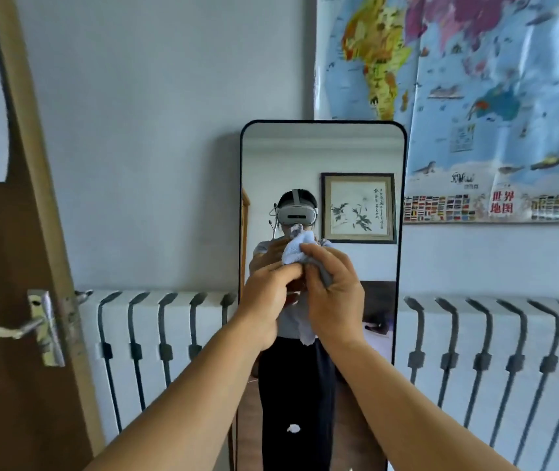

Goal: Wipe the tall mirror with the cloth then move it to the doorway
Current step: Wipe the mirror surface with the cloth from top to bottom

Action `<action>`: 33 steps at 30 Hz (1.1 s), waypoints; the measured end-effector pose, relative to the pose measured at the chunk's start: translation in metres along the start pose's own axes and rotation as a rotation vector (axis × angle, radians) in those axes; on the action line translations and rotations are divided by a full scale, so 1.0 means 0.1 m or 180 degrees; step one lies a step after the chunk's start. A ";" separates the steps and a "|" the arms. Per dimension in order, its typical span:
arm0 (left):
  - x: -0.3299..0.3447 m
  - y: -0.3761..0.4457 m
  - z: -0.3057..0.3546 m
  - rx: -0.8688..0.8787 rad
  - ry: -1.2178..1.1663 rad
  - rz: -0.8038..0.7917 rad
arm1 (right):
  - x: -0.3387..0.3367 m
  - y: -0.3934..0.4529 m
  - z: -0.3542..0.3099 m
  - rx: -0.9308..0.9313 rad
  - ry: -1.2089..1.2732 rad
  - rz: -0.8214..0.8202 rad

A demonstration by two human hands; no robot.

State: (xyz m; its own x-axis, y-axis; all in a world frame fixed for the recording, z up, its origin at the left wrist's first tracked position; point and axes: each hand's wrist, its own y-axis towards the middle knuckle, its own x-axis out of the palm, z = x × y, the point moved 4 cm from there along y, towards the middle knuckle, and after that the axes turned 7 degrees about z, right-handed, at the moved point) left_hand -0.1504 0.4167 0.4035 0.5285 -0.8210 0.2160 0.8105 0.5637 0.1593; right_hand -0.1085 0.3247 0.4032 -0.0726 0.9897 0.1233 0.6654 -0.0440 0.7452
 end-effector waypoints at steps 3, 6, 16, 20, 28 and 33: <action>-0.01 0.22 0.13 0.0310 -0.0003 -0.0128 | 0.14 0.26 0.15 -0.0105 -0.0202 0.0134; -0.05 0.48 0.31 0.0585 0.0140 -0.0035 | 0.33 0.57 0.24 -0.0178 -0.0171 0.0180; -0.31 1.61 0.68 0.1185 0.1153 0.1050 | 1.16 1.59 0.31 -0.0558 -0.0003 0.0485; -0.41 2.00 0.74 0.1060 0.1459 0.1382 | 1.43 1.93 0.26 -0.0740 -0.0277 0.0463; -0.41 2.45 0.70 0.0659 0.0885 0.0912 | 1.83 2.18 0.32 -0.1085 -0.1252 0.0503; -0.40 2.60 0.61 0.0276 -0.0047 0.0518 | 2.15 2.12 0.42 -0.1299 -0.1994 0.0003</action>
State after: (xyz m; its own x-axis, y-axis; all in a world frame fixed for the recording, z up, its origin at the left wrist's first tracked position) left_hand 0.0242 0.6018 0.4955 0.6467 -0.7172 0.2597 0.6894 0.6953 0.2032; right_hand 0.0481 0.5335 0.5605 0.4460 0.8765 -0.1814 0.3277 0.0287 0.9443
